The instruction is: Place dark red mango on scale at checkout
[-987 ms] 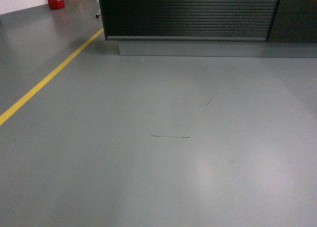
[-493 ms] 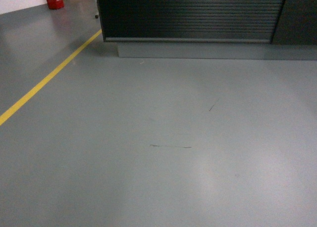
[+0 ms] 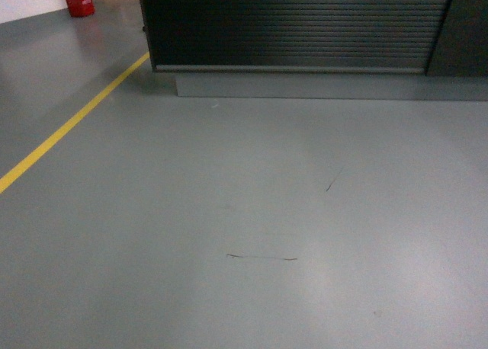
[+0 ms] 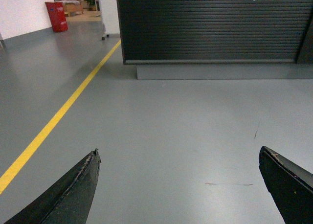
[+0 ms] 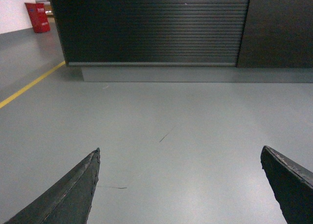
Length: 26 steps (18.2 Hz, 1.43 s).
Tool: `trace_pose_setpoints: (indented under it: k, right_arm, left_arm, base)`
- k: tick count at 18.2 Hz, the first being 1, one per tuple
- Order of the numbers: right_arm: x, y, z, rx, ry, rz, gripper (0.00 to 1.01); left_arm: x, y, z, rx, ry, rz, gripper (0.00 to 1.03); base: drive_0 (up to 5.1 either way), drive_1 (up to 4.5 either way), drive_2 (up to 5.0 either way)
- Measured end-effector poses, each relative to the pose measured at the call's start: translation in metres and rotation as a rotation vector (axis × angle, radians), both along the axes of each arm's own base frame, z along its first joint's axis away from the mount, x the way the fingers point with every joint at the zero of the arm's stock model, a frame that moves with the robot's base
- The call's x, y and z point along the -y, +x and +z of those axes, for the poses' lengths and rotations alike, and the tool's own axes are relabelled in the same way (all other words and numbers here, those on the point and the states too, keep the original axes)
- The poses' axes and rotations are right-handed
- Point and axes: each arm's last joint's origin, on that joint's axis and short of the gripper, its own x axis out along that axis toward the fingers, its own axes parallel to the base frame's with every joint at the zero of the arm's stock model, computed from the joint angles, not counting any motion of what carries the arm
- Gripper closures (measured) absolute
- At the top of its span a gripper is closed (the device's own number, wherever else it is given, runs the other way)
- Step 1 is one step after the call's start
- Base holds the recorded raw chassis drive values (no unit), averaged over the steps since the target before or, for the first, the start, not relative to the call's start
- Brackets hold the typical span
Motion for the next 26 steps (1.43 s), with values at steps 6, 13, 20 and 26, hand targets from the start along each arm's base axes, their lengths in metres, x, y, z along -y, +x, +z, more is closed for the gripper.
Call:
trace_pose_setpoints:
  k: [6,13,20,26]
  right_arm:
    - [0.0000,0.0000,-0.0001,-0.001,0.000,0.000,0.03]
    - [0.0000,0.0000,-0.0002,-0.002,0.000,0.000,0.03]
    - [0.0000,0.0000,-0.0001,-0.002,0.000,0.000,0.03]
    - [0.0000,0.0000,-0.0001,-0.001,0.000,0.000,0.03]
  left_arm:
    - [0.0000,0.0000,-0.0001,-0.001,0.000,0.000,0.05]
    - [0.0000,0.0000,-0.0002,-0.002,0.000,-0.001,0.05]
    - [0.0000,0.0000,-0.0001,-0.001,0.000,0.000,0.05]
    - [0.0000,0.0000,-0.0001,-0.001,0.000,-0.001,0.05]
  base:
    - [0.1,3.23,-3.1]
    - [0.0,3.17,-3.1]
    - [0.0,3.14,-3.1]
    - [0.0,3.14,-3.1]
